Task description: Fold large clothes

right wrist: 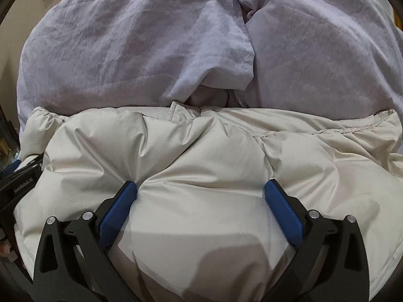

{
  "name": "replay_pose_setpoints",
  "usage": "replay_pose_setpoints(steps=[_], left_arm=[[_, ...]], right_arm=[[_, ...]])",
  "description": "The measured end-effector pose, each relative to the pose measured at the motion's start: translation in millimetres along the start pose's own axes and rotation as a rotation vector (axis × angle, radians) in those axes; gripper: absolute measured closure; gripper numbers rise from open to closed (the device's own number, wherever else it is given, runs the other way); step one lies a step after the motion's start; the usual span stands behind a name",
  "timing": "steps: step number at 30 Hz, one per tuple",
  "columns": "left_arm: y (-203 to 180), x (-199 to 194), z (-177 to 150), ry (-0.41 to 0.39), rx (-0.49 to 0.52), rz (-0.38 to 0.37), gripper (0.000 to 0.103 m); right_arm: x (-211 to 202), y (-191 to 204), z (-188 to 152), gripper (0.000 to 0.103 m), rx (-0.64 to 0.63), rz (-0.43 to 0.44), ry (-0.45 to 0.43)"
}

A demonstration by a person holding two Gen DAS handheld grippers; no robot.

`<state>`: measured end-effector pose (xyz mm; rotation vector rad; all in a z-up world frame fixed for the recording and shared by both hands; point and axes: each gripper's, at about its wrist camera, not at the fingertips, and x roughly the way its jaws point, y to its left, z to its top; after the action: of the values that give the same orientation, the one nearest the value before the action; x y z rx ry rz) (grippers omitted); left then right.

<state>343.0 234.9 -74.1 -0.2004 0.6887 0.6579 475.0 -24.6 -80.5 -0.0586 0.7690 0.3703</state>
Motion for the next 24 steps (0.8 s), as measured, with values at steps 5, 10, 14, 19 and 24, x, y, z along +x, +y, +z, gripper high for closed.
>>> replay_pose_setpoints(steps=[5, 10, 14, 19, 24], left_arm=[[-0.8, -2.7, -0.3, -0.008, 0.005, 0.004, 0.002], [-6.4, -8.4, -1.9, -0.021, 0.023, 0.035, 0.002], [-9.9, -10.3, -3.2, -0.024, 0.035, 0.053, 0.002], [-7.8, -9.7, -3.0, -0.022, 0.024, 0.037, 0.002], [-7.3, -9.6, -3.6, -0.019, 0.022, 0.036, 0.002]], right_arm=[[-10.1, -21.2, -1.9, 0.001, 0.026, 0.031, -0.012], [-27.0, -40.0, -5.0, 0.001, 0.05, 0.069, -0.032], [-29.3, -49.0, -5.7, 0.001, 0.055, 0.075, -0.032], [-28.3, -51.6, -3.7, 0.001, 0.055, 0.074, -0.032], [-28.7, -48.0, -5.9, 0.001, 0.049, 0.068, -0.033]])
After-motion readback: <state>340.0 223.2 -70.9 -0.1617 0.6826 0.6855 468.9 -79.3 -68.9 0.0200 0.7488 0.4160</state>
